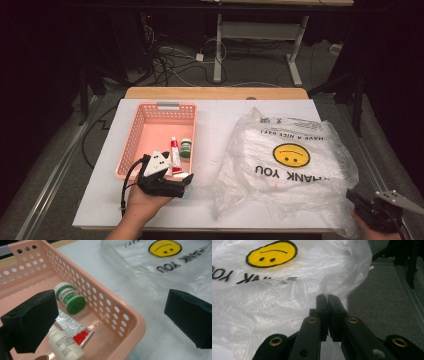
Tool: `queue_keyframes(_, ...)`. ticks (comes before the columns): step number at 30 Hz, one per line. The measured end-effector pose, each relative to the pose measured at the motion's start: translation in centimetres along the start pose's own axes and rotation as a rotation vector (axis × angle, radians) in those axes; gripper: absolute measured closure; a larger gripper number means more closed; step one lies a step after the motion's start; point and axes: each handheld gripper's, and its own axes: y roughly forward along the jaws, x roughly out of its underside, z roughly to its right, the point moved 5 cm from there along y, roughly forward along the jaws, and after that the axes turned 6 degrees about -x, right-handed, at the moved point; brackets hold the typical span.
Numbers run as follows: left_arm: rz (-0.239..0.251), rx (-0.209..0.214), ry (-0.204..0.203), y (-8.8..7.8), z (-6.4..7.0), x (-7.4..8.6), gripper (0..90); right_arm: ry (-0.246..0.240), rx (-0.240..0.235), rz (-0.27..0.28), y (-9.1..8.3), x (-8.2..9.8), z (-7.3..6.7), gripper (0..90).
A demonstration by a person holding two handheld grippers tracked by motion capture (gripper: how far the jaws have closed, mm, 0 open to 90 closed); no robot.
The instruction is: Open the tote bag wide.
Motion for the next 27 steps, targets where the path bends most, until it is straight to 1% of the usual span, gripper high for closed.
queue_keyframes(2,0.009,0.005,-0.018,0.1,-0.1,-0.1,0.0,-0.015,-0.019,-0.005,-0.1,0.1,-1.0,85.3)
queue_keyframes(3,0.009,-0.004,-0.020,0.2,-0.2,-0.1,0.0,-0.022,-0.030,-0.011,-0.1,0.2,-1.6,84.2)
queue_keyframes(4,0.008,-0.006,-0.022,0.2,-0.3,-0.1,0.0,-0.048,-0.056,-0.028,0.1,0.3,-2.7,83.2)
queue_keyframes(5,0.009,-0.004,-0.026,0.2,-0.4,-0.2,0.0,-0.055,-0.069,-0.034,0.1,0.4,-3.3,82.9)
queue_keyframes(6,0.011,-0.003,-0.027,0.2,-0.4,-0.2,0.0,-0.055,-0.069,-0.034,0.1,0.4,-3.3,82.9)
queue_keyframes(8,0.015,0.000,-0.027,0.2,-0.4,-0.2,0.0,-0.078,-0.094,-0.038,0.2,0.4,-4.5,82.3)
queue_keyframes(9,0.017,0.001,-0.025,0.2,-0.4,-0.2,0.0,-0.083,-0.111,-0.041,0.3,0.4,-5.1,81.9)
queue_keyframes(10,0.018,-0.001,-0.025,0.2,-0.4,-0.2,0.0,-0.087,-0.139,-0.049,0.5,0.6,-5.8,81.5)
queue_keyframes(11,0.020,-0.002,-0.024,0.1,-0.4,-0.1,0.0,-0.113,-0.173,-0.079,0.6,1.2,-6.9,79.8)
queue_keyframes(12,0.023,-0.001,-0.024,0.1,-0.3,-0.1,0.0,-0.133,-0.186,-0.089,0.6,1.4,-7.5,76.8)
queue_keyframes(14,0.030,-0.005,-0.028,-0.1,-0.4,0.0,0.0,-0.150,-0.200,-0.087,0.2,1.5,-8.2,66.3)
queue_keyframes(15,0.033,-0.006,-0.028,-0.1,-0.4,0.0,0.0,-0.150,-0.200,-0.087,0.2,1.5,-8.2,66.3)
queue_keyframes(16,0.035,-0.007,-0.024,-0.2,-0.4,0.1,0.0,-0.159,-0.206,-0.066,-0.2,1.3,-8.3,61.3)
queue_keyframes(17,0.040,-0.011,-0.018,-0.2,-0.3,0.2,0.0,-0.158,-0.208,-0.043,-0.5,0.9,-8.4,56.2)
queue_keyframes(19,0.044,-0.015,-0.016,-0.4,-0.3,0.4,0.0,-0.163,-0.189,0.018,-1.3,-0.3,-8.1,49.4)
queue_keyframes(20,0.037,-0.011,-0.018,-0.5,-0.3,0.5,0.0,-0.158,-0.193,0.045,-1.6,-0.8,-7.8,47.0)
queue_keyframes(21,0.019,-0.003,-0.018,-0.6,-0.3,0.6,0.0,-0.139,-0.205,0.083,-1.9,-1.7,-7.3,44.4)
queue_keyframes(22,0.011,-0.002,-0.023,-0.7,-0.2,0.8,0.0,-0.139,-0.205,0.083,-1.9,-1.7,-7.3,44.4)
queue_keyframes(23,0.008,-0.003,-0.029,-0.8,-0.2,0.9,0.0,-0.131,-0.210,0.108,-1.8,-2.7,-6.7,44.0)
queue_keyframes(24,0.008,-0.001,-0.037,-1.0,-0.2,1.0,0.0,-0.131,-0.210,0.108,-1.8,-2.7,-6.7,44.0)
queue_keyframes(25,0.008,-0.004,-0.043,-1.1,-0.3,1.0,0.0,-0.145,-0.204,0.117,-1.1,-4.0,-6.0,44.0)
queue_keyframes(26,0.006,-0.008,-0.047,-1.1,-0.3,1.1,0.0,-0.145,-0.204,0.117,-1.1,-4.0,-6.0,44.0)
queue_keyframes(27,0.002,-0.009,-0.050,-1.2,-0.4,1.2,0.0,-0.143,-0.204,0.122,0.3,-5.6,-5.0,44.0)
